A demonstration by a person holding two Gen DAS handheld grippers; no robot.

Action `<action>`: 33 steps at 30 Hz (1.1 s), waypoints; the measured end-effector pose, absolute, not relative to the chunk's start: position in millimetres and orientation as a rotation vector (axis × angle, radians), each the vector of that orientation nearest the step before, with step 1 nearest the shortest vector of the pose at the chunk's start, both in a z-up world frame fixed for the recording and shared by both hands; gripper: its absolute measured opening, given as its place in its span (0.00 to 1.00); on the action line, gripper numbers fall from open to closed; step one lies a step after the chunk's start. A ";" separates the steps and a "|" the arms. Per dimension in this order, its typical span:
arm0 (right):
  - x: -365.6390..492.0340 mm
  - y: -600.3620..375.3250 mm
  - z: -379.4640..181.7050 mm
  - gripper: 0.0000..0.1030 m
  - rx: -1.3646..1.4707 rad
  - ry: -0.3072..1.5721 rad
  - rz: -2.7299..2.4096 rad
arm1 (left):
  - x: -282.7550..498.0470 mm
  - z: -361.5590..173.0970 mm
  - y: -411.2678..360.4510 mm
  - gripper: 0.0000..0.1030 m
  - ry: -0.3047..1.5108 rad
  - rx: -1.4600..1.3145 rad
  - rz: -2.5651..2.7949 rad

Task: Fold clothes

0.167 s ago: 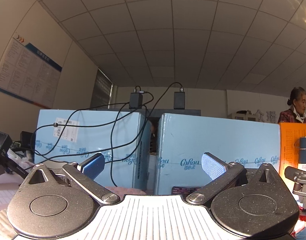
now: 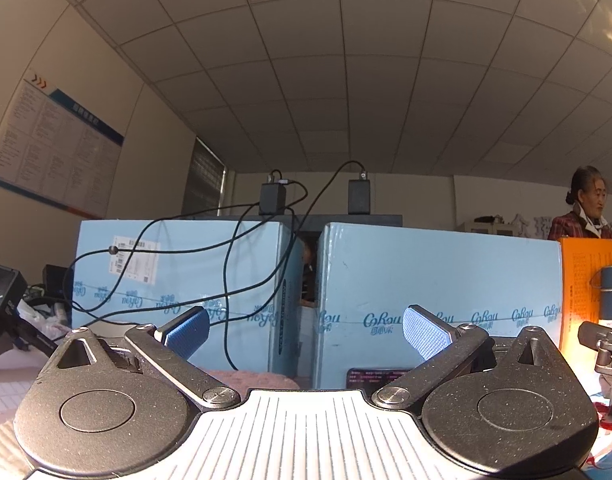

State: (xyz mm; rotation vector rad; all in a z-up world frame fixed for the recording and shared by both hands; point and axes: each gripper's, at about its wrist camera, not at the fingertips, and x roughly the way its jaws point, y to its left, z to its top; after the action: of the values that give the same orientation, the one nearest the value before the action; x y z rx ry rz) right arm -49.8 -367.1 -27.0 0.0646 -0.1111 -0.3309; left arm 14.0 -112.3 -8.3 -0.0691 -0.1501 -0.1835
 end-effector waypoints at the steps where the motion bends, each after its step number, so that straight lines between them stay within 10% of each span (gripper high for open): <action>1: -49.3 -367.8 -27.1 1.00 0.061 -0.112 -0.332 | 14.5 -8.8 -112.1 1.00 -0.144 -0.070 -0.186; 33: -51.4 -373.4 -30.6 1.00 0.095 -0.047 -0.352 | 29.5 -22.2 -116.5 1.00 -0.027 -0.048 -0.228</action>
State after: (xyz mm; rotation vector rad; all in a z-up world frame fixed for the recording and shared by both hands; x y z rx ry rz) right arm -51.4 -373.4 -30.6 0.0945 -0.0467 -0.3520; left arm 29.5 -116.5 -22.2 -0.0476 -0.0269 -0.2280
